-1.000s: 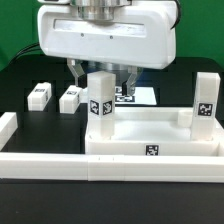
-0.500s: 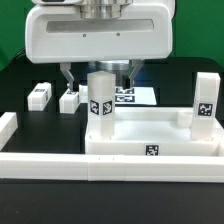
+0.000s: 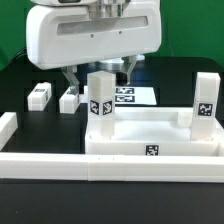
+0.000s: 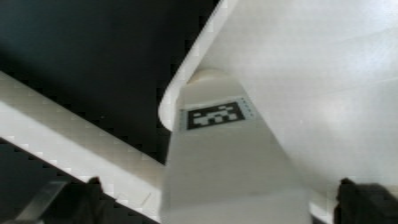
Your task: Assemble desk
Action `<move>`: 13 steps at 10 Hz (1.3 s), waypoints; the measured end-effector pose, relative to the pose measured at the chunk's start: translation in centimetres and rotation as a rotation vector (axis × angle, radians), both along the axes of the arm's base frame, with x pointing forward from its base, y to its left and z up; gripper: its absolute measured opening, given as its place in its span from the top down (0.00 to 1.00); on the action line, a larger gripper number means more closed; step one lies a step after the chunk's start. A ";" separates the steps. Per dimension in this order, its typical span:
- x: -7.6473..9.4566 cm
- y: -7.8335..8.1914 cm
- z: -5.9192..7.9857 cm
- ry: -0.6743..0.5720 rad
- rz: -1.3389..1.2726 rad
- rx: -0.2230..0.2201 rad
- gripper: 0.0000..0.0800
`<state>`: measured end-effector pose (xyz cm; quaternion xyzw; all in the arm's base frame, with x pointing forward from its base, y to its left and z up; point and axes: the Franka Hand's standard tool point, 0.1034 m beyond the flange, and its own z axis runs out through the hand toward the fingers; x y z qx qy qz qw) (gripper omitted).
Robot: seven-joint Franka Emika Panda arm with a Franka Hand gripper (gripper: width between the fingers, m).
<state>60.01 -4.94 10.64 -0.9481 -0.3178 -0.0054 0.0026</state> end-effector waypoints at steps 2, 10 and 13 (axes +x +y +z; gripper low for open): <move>0.0 0.0 0.0 0.001 -0.010 0.000 0.51; 0.2 0.2 -0.1 -0.011 -0.675 0.012 0.64; 0.2 -0.1 -0.1 -0.016 -1.015 0.019 0.64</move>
Offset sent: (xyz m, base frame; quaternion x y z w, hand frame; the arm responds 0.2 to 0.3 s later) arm 0.0000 0.0000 0.0000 0.0000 0.0000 0.0650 0.9979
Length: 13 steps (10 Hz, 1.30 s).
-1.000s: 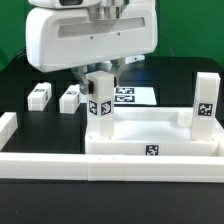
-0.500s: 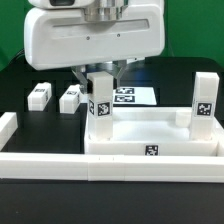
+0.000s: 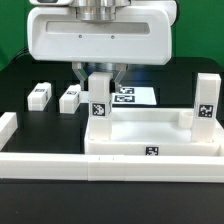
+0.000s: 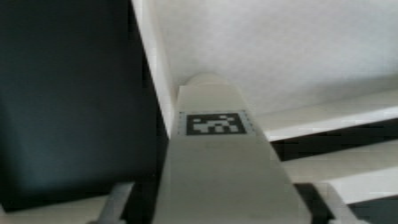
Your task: Assemble desk
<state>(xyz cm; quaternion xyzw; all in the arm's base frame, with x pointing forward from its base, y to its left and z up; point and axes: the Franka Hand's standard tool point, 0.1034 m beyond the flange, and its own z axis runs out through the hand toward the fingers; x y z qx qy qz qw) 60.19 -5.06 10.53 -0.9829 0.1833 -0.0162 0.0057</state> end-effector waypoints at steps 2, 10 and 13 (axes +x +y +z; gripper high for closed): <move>0.1 -0.8 0.2 -0.002 -0.101 -0.011 0.63; -1.8 2.1 3.6 -0.005 -0.185 0.033 0.19; -3.6 5.8 2.8 0.003 -0.258 0.040 0.19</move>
Offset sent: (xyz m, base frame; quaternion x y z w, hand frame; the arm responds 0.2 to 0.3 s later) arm 0.0000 0.0000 0.0000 0.0000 0.0000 0.0000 1.0000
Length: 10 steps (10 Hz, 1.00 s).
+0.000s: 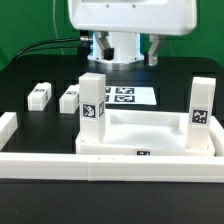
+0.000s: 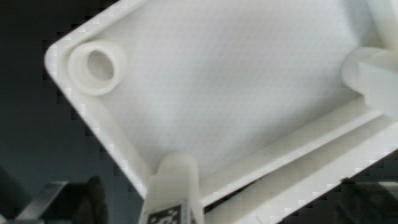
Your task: Assemble desk
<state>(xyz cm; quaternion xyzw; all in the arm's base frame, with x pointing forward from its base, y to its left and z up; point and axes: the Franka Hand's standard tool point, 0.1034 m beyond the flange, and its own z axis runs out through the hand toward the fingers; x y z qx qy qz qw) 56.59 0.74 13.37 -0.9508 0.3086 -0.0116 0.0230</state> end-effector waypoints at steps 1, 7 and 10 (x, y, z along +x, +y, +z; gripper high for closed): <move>0.0 -0.1 0.0 -0.001 0.007 0.000 0.19; -2.0 1.7 -0.8 -0.022 -0.266 0.018 0.19; -2.4 3.1 -1.4 -0.009 -0.277 0.017 0.19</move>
Offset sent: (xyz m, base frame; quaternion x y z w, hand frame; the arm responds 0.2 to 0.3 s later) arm 0.0000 0.0000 0.0000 0.0000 0.0000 0.0000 1.0000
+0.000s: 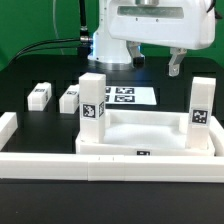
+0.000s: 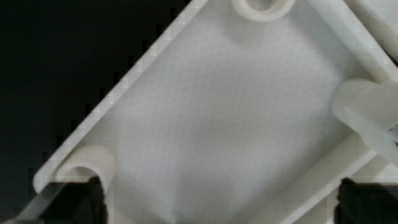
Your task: Assemble desk
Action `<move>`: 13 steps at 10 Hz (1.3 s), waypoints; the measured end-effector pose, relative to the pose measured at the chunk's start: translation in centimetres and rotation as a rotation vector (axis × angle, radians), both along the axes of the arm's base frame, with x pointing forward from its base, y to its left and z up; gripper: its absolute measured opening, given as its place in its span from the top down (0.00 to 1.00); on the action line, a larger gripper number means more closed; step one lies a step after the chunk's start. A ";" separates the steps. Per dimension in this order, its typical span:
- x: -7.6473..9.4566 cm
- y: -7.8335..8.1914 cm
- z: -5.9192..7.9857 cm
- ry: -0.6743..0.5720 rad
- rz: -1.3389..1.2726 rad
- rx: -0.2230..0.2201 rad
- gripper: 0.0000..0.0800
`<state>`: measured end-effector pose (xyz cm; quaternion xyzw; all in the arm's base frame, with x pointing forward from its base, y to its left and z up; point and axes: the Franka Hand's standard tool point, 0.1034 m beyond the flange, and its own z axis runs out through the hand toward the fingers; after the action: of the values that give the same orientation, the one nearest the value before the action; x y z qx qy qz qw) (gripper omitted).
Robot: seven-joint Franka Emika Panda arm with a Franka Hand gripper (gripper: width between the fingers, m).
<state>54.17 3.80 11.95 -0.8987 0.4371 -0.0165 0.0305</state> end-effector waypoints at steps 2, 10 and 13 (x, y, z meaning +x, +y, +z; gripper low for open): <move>0.0 0.1 -0.1 0.001 0.004 0.000 0.19; -1.1 0.0 -0.9 0.021 -0.485 0.075 0.19; -1.4 -0.9 -2.1 0.053 -0.659 0.099 0.19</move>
Offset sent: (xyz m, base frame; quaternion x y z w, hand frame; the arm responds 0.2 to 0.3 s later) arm 0.0000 0.0000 0.0000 0.0000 0.0000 0.0650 0.9979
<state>52.80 2.91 9.88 -0.7066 0.7051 0.0191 0.0561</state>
